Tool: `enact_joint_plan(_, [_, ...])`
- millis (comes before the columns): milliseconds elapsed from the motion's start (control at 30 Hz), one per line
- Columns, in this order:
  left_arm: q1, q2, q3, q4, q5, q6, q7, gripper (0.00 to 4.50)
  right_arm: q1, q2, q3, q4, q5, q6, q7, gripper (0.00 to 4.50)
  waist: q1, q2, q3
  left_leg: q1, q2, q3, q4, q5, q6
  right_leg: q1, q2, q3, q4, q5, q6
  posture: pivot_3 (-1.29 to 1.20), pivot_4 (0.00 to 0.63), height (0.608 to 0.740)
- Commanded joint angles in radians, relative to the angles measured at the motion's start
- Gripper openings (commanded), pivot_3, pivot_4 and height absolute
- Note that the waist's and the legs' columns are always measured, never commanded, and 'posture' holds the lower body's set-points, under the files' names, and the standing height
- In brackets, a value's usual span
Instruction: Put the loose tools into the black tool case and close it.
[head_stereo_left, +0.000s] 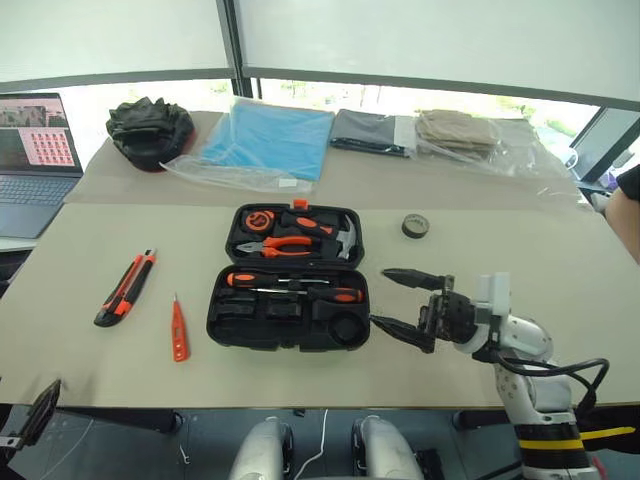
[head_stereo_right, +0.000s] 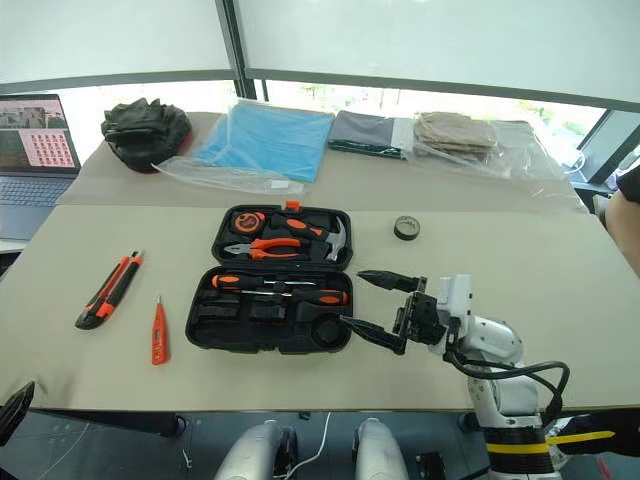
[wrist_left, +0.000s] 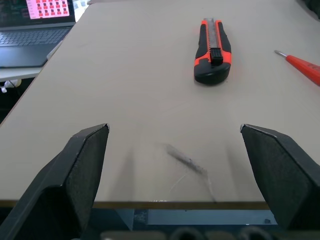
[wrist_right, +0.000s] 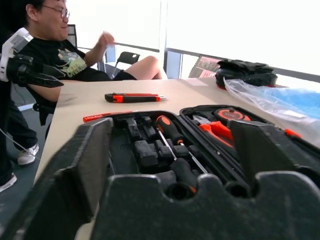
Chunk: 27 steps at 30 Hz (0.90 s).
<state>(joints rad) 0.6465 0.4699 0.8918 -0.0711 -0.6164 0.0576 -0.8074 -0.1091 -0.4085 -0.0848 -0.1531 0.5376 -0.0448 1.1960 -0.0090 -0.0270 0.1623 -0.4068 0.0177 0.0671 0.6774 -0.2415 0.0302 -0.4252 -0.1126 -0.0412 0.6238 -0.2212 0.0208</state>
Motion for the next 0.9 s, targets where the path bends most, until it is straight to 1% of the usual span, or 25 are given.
enact_joint_plan(33, [0.030,0.038,-0.016,-0.158,-0.101,0.133,0.007,4.50,-0.002,-0.005,-0.016,-0.055,0.040,-0.025,-0.004,4.46,0.003,-0.001,0.000,0.000,0.000,0.000,0.000,0.000,0.000,0.000,0.000,0.000,0.000,0.000,0.000,0.00,0.150,0.740])
enact_joint_plan(133, [0.056,0.122,-0.049,-0.308,-0.168,0.362,0.101,4.50,-0.009,-0.012,-0.003,-0.088,0.053,-0.006,-0.010,4.46,0.008,-0.002,0.001,0.000,0.000,-0.001,0.000,0.000,0.000,0.000,-0.001,0.000,0.000,0.000,0.000,0.00,0.150,0.740])
enact_joint_plan(267, [0.039,0.251,-0.088,-0.481,-0.260,0.691,0.298,4.50,-0.033,-0.016,0.015,-0.103,0.062,0.010,-0.018,4.46,0.008,-0.001,0.001,0.000,0.000,-0.001,0.000,0.000,0.000,0.000,0.000,0.001,0.000,0.000,0.000,0.00,0.150,0.740])
enact_joint_plan(367, [-0.066,0.287,-0.134,-0.565,-0.378,0.850,0.472,4.50,-0.049,-0.021,0.029,-0.100,0.066,0.021,-0.013,4.46,0.005,-0.001,0.002,0.000,0.000,0.000,0.000,0.000,0.000,0.001,0.001,0.002,0.001,0.001,-0.001,0.00,0.150,0.740])
enact_joint_plan(433, [-0.137,0.305,-0.191,-0.602,-0.389,0.947,0.582,4.50,-0.063,-0.023,0.037,-0.092,0.065,0.021,-0.009,4.46,0.007,-0.001,0.002,0.000,0.000,0.000,0.000,0.000,0.000,0.002,0.001,0.002,0.003,0.005,-0.001,0.00,0.150,0.740])
enact_joint_plan(500, [-0.195,0.291,-0.210,-0.615,-0.417,1.023,0.686,4.50,-0.072,-0.024,0.038,-0.088,0.065,0.024,-0.007,4.46,0.007,-0.001,0.002,0.000,0.000,-0.001,0.000,0.001,0.000,0.002,0.003,0.002,0.003,0.007,-0.001,0.00,0.150,0.740])
enact_joint_plan(567, [-0.269,0.229,-0.247,-0.618,-0.462,1.074,0.813,4.50,-0.085,-0.022,0.041,-0.077,0.062,0.021,-0.003,4.46,0.006,-0.001,0.002,0.000,0.000,0.000,0.000,0.002,0.002,0.003,0.004,0.002,0.003,0.008,-0.002,0.00,0.150,0.740])
enact_joint_plan(600, [-0.299,0.203,-0.278,-0.623,-0.464,1.095,0.861,4.50,-0.091,-0.019,0.043,-0.071,0.060,0.018,-0.002,4.46,0.007,-0.001,0.002,0.001,0.000,0.000,-0.001,0.004,0.006,0.003,0.004,0.003,0.004,0.007,-0.002,0.00,0.150,0.740])
enact_joint_plan(633, [-0.322,0.179,-0.301,-0.627,-0.465,1.120,0.907,4.50,-0.095,-0.016,0.045,-0.068,0.059,0.018,-0.003,4.46,0.007,-0.001,0.002,0.001,0.000,0.000,-0.001,0.004,0.006,0.003,0.004,0.003,0.003,0.007,-0.002,0.00,0.150,0.740])
enact_joint_plan(767, [-0.391,0.099,-0.359,-0.623,-0.443,1.146,1.013,4.50,-0.096,-0.014,0.049,-0.062,0.058,0.014,0.002,4.46,0.016,0.000,0.001,0.001,-0.001,0.000,-0.001,0.004,0.006,0.004,0.004,0.003,0.004,0.008,-0.002,0.00,0.150,0.740])
enact_joint_plan(900, [-0.436,0.027,-0.464,-0.628,-0.387,1.153,1.077,4.50,-0.087,-0.015,0.056,-0.064,0.059,0.010,0.009,4.46,0.030,0.004,0.000,0.002,-0.002,-0.001,0.000,0.002,0.001,0.004,0.003,0.003,0.004,0.008,-0.003,0.00,0.150,0.740])
